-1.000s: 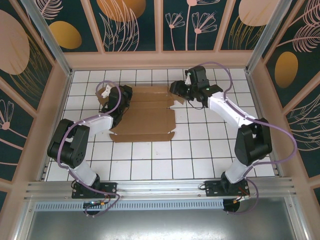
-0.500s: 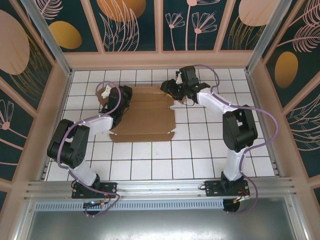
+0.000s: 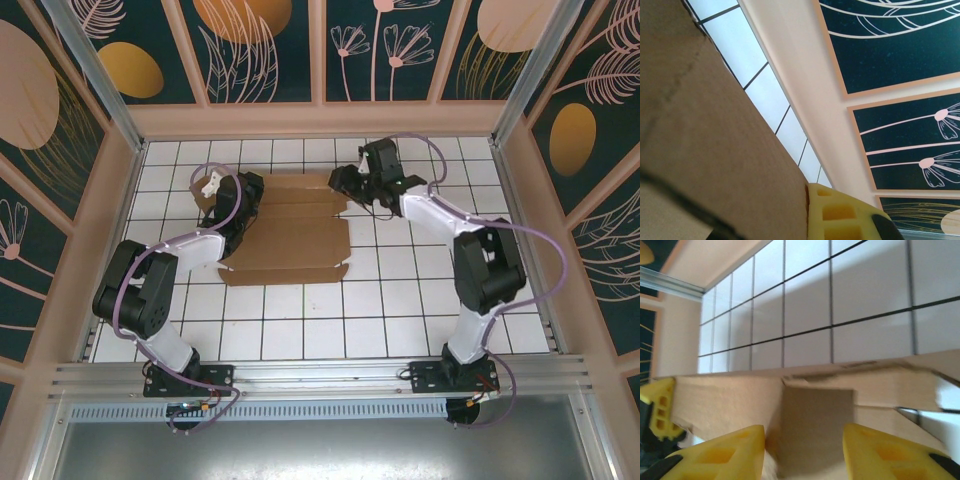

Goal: Fold the paper box

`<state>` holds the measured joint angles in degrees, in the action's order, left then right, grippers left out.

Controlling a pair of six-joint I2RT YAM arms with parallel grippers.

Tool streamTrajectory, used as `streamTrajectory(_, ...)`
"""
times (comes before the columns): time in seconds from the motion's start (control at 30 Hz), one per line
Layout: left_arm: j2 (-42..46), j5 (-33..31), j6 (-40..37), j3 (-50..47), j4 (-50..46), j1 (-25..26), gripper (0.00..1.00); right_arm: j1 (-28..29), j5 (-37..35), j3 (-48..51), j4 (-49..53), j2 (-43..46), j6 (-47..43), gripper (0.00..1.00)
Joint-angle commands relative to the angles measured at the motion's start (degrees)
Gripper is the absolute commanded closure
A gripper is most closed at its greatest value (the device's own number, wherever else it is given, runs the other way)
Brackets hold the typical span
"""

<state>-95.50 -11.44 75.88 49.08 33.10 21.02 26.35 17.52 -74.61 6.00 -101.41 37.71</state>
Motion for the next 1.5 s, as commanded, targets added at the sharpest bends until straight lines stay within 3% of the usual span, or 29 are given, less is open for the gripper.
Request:
streamTrajectory(0.0, 0.4, -2.7, -3.3, -2.0, -5.0, -0.2, 1.00, -0.1, -7.7, 7.5, -1.3, 7.9, -5.3, 0.62)
streamTrajectory(0.2, 0.6, -3.1, -3.5, -1.8, -5.3, -0.2, 1.00, -0.1, -10.0, 18.2, -6.4, 11.6, -5.1, 0.83)
streamTrajectory(0.47, 0.6, -3.0, -4.1, -1.5, -5.8, -0.2, 1.00, 2.7, -14.5, 13.4, -6.2, 1.0, -3.1, 0.92)
streamTrajectory(0.67, 0.6, -2.7, -4.4, -1.8, -5.9, -0.1, 1.00, 2.8, -22.1, 10.5, -8.6, -3.8, -2.6, 0.97)
streamTrajectory(0.87, 0.5, -2.7, -4.4, -1.6, -5.9, -0.2, 1.00, 1.7, -21.7, 11.9, -15.5, -7.6, -1.6, 0.97)
streamTrajectory(1.27, 0.1, -1.8, -4.2, -1.8, -5.5, -0.2, 1.00, 1.0, -8.1, 14.3, -31.2, -11.5, 0.1, 0.90)
streamTrajectory(1.47, 0.1, -1.6, -4.1, -1.8, -5.5, -0.2, 1.00, 1.2, -2.2, 13.8, -33.4, -13.0, 0.6, 0.89)
